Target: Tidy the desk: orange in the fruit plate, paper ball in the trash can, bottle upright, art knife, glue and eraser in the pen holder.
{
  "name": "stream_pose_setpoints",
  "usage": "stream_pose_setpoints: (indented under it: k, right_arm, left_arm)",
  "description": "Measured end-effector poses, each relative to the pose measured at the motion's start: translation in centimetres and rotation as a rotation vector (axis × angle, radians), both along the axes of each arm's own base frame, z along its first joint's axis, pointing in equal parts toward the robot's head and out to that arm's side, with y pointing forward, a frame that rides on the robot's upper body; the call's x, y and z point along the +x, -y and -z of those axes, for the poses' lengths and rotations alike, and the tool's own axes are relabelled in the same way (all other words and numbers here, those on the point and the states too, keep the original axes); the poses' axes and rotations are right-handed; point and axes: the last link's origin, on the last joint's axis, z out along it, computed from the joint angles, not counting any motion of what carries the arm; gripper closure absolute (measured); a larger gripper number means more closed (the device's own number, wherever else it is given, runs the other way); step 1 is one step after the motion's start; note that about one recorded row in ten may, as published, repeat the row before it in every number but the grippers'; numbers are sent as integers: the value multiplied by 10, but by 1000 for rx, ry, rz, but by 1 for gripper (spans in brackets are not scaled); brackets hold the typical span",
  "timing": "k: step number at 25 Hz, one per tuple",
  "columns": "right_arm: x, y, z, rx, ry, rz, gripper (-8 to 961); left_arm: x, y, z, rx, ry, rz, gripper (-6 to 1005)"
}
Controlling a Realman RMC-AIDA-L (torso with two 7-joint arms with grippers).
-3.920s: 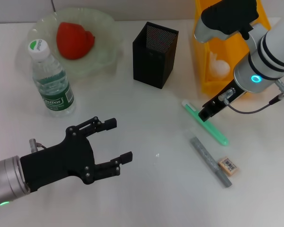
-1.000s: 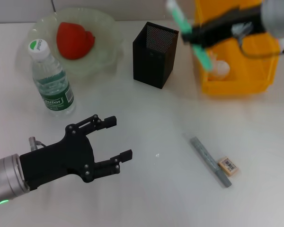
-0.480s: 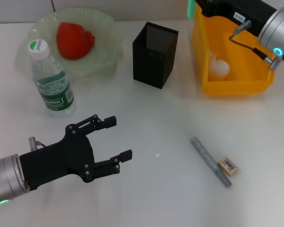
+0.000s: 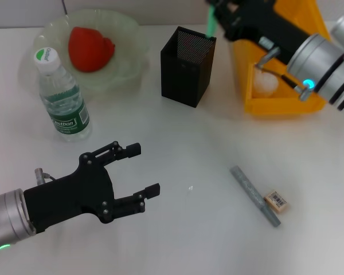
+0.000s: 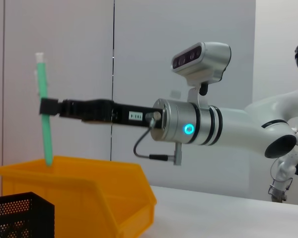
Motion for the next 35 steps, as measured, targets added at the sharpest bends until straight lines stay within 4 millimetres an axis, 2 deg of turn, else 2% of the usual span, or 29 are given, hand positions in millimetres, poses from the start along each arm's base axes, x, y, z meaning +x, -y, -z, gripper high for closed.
stream_pose_setpoints:
  k: [5,10,19,24,32,35]
  right_arm:
    - [-4,-1,14,-52,63,-4,713]
    - [-5,-3,21,-74,93,-3,706]
    - [-8,-14,25,-82,136,44,693]
    - [-9,-14,25,-82,137,38,686]
    - [0,-8,24,-80,131,52,675]
    - [0,-3,16,-56,95,47,553]
  left_arm:
    - [-1,1,0,2,-1,0,188]
    - [-1,1,0,3,-2,1,188]
    - [-1,1,0,3,-2,1,189]
    - [-1,1,0,3,-2,1,188]
    - [-1,1,0,4,-2,0,188]
    - [-1,1,0,6,-1,0,189]
